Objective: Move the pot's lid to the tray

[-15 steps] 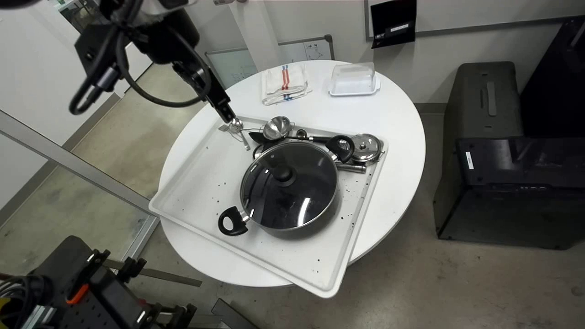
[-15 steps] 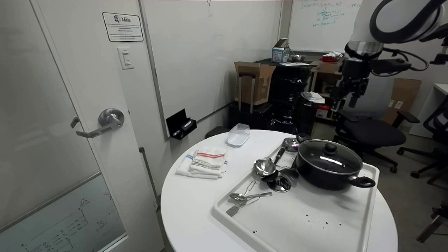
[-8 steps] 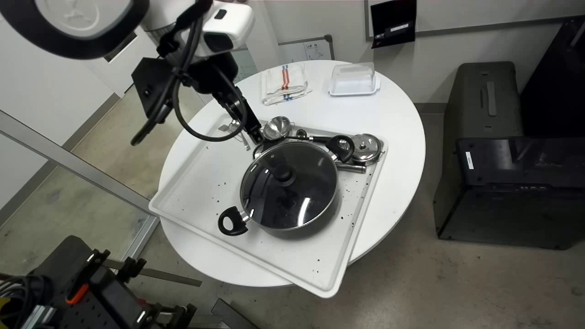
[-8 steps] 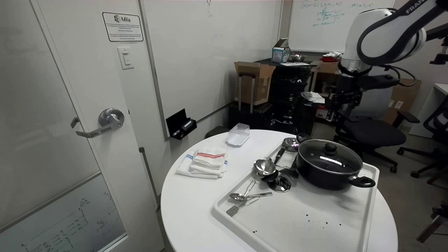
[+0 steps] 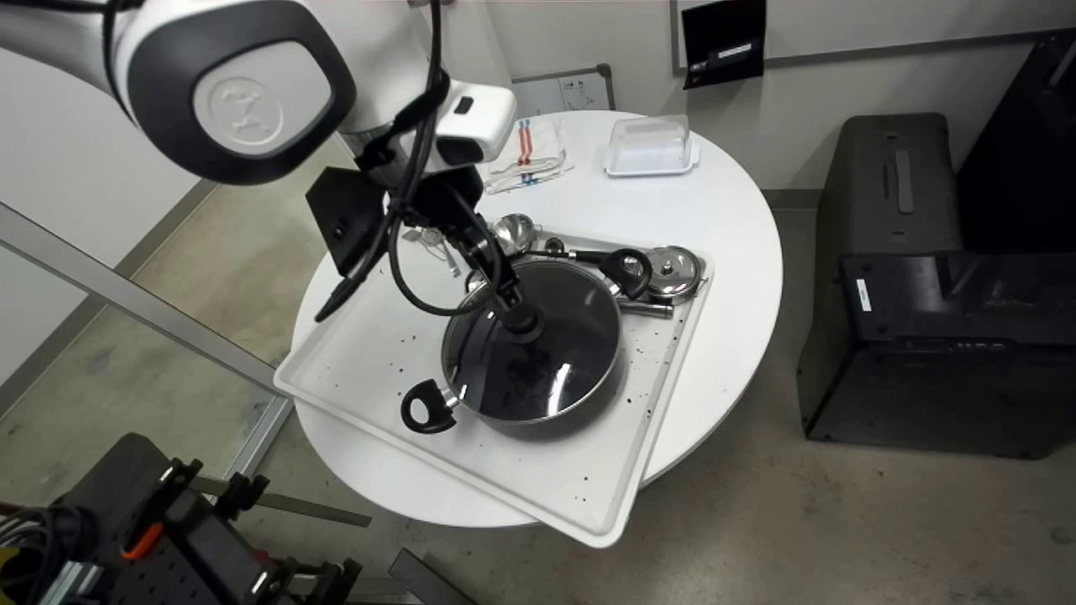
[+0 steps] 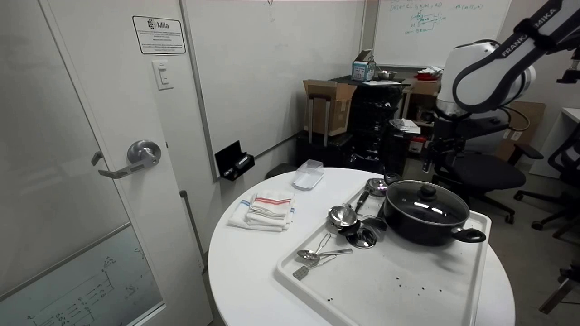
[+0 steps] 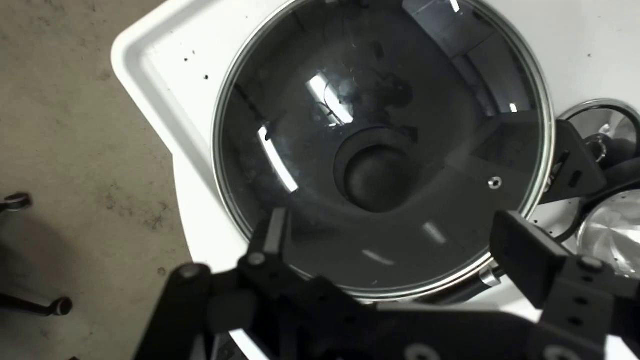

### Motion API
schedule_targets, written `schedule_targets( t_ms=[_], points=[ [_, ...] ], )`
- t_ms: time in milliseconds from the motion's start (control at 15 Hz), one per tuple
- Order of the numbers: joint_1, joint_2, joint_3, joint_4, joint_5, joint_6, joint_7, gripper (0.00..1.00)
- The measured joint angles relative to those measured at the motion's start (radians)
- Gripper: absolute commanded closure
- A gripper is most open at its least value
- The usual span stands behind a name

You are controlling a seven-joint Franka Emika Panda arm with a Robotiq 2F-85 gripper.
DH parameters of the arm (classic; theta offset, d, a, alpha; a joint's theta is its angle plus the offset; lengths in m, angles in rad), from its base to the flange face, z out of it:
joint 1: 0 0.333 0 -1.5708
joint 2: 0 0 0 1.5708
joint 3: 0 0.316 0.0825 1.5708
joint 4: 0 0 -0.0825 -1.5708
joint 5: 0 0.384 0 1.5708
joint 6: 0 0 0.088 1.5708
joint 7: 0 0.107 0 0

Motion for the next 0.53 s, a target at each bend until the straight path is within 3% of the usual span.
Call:
schedule_targets(
  t_ms=[533],
  points=[
    [0.0,0.125,-0.007,0.054,-0.004,0.062,0.0,0.0]
  ],
)
